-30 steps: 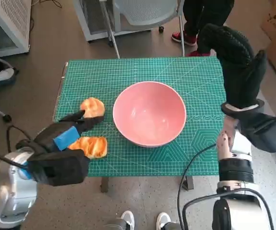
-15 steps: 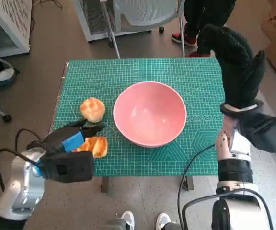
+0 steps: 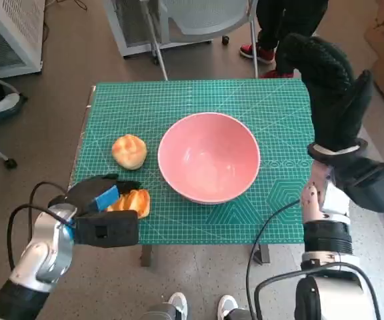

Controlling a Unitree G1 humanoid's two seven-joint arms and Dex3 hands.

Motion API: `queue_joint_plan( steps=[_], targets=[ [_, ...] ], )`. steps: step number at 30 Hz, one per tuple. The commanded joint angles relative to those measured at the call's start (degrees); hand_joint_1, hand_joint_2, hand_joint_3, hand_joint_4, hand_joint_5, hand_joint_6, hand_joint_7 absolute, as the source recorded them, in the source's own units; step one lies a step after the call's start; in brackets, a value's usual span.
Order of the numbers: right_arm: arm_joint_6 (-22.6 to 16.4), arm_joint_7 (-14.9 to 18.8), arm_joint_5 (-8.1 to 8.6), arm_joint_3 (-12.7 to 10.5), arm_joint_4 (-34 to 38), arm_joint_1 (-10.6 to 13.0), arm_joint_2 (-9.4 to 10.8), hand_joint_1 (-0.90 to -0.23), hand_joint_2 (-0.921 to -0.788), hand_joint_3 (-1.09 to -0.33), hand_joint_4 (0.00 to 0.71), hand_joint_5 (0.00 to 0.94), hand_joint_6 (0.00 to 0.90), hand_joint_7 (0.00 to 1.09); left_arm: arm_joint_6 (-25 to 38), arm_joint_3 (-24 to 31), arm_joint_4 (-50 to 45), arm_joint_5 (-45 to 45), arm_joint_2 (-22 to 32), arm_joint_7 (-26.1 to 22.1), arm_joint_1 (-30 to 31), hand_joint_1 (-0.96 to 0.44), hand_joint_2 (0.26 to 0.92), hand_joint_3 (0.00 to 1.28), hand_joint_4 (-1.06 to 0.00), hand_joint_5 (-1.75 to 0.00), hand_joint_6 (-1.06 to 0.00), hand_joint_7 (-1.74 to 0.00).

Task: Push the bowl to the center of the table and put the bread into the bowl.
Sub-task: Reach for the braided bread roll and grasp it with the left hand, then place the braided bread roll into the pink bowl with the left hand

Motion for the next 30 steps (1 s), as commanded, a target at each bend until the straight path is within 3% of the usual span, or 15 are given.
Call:
queue_joint_plan(
  steps=[1,7,13,18,24,30],
  targets=[
    [0.52,0.03,0.54,-0.04,-0.30,1.80,0.32,-0.502,-0.921,-0.452,0.324,0.003,0.453,0.02,-1.96,1.60,-6.36,-0.65,2.62,-2.20,1.76,0.02,0.899,0.02,-0.77,-0.98,-0.71,-0.82],
    [0.86,-0.08,0.64,-0.23,-0.58,1.85,0.01,-0.507,-0.921,-0.451,0.329,0.005,0.460,0.02,-3.07,8.93,-18.70,-7.80,4.39,-6.47,4.06,0.00,0.912,0.01,-0.76,-1.12,-0.73,-0.98],
    [1.02,-0.04,0.67,-0.50,-0.04,1.48,-0.39,-0.507,-0.921,-0.451,0.334,0.006,0.462,0.02,-5.64,18.07,-30.28,-16.81,3.37,-6.60,4.07,0.00,0.897,0.00,-0.82,-1.07,-0.75,-0.98],
    [0.98,0.17,0.71,-0.70,0.96,0.98,-0.67,-0.507,-0.921,-0.452,0.336,0.006,0.463,0.02,-8.84,21.94,-34.03,-21.28,1.90,-4.25,0.83,0.00,0.866,0.00,-0.90,-0.97,-0.82,-0.92],
    [0.74,0.20,0.54,-0.71,1.73,0.66,-0.69,-0.507,-0.921,-0.452,0.337,0.004,0.464,0.02,-15.31,20.20,-29.84,-20.95,-2.14,2.54,-7.17,0.00,0.840,0.00,-0.97,-0.87,-0.87,-0.88],
    [0.57,0.27,0.49,-0.59,1.90,0.64,-0.60,-0.508,-0.921,-0.451,0.338,0.004,0.465,0.02,-18.53,14.04,-22.37,-15.74,-7.10,7.41,-15.52,0.00,0.840,0.00,-0.95,-0.89,-0.87,-0.87]
  ],
)
